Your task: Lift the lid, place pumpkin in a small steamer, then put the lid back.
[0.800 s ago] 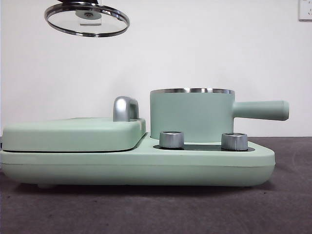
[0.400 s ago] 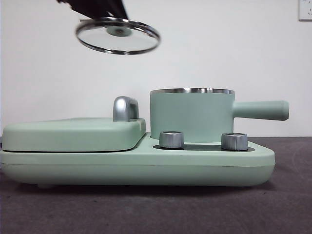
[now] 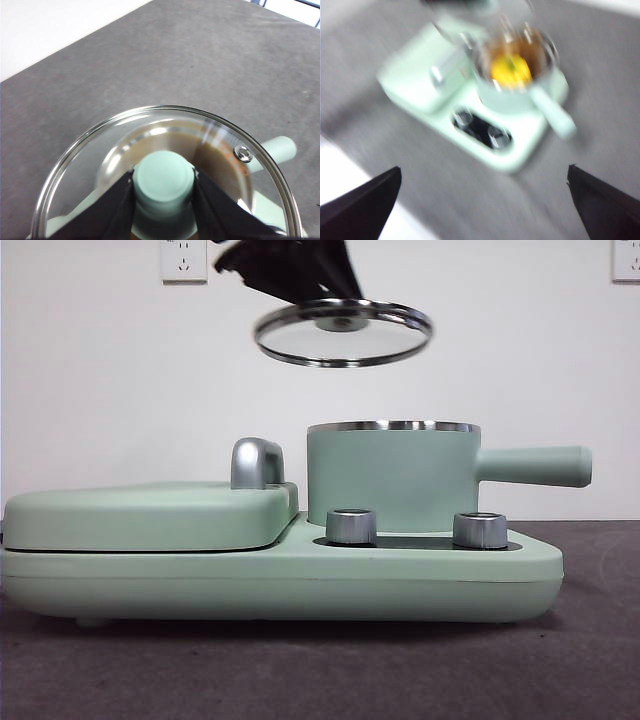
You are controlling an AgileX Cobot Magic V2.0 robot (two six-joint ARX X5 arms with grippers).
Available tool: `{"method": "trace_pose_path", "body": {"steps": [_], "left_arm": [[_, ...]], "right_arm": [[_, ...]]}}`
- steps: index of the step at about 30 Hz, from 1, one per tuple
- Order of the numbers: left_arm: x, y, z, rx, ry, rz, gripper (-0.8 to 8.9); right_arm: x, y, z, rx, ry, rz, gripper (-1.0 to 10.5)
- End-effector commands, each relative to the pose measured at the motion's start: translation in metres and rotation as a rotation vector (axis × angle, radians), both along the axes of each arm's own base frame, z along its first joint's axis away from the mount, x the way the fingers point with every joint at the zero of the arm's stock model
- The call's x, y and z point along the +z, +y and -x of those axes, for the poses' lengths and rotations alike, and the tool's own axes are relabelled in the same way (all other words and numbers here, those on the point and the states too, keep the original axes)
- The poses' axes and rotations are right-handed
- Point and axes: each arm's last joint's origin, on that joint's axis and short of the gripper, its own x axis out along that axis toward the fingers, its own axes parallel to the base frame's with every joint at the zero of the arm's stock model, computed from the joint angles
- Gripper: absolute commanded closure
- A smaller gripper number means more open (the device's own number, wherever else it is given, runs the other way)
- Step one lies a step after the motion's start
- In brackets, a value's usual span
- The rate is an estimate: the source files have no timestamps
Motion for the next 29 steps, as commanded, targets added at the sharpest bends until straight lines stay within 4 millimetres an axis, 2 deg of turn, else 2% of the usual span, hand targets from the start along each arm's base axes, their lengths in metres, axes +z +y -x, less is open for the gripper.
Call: {"method": "trace_pose_path", "body": {"steps": [1, 7, 13, 22, 29], "left_arm": [[0.006, -0.016, 0.001, -0.032, -0.04, 0.041, 7.28], [-0.01, -0.034, -0.005, -0.059, -0.042, 0.041, 7.95], [-0.028, -0.046, -0.015, -0.063, -0.035, 0.034, 7.94], [-0.046, -0.05, -0.025, -0.073, -0.03, -0.015, 7.94], [-0.05, -0.05, -0.028, -0.071, -0.027, -0.026, 7.95]], "right_arm": [[-0.002, 0.0, 0.001, 0.028, -0.045, -0.082, 4.1], [-0.01, 0.001, 0.001, 0.033, -0.032, -0.105, 4.1], [-0.008, 0.002, 0.001, 0.033, -0.035, -0.135, 4.1], [-0.007, 0.002, 0.0, 0.022, -0.028, -0.156, 4.1], [-0.007, 0.002, 0.0, 0.013, -0.015, -0.17, 4.1]]}}
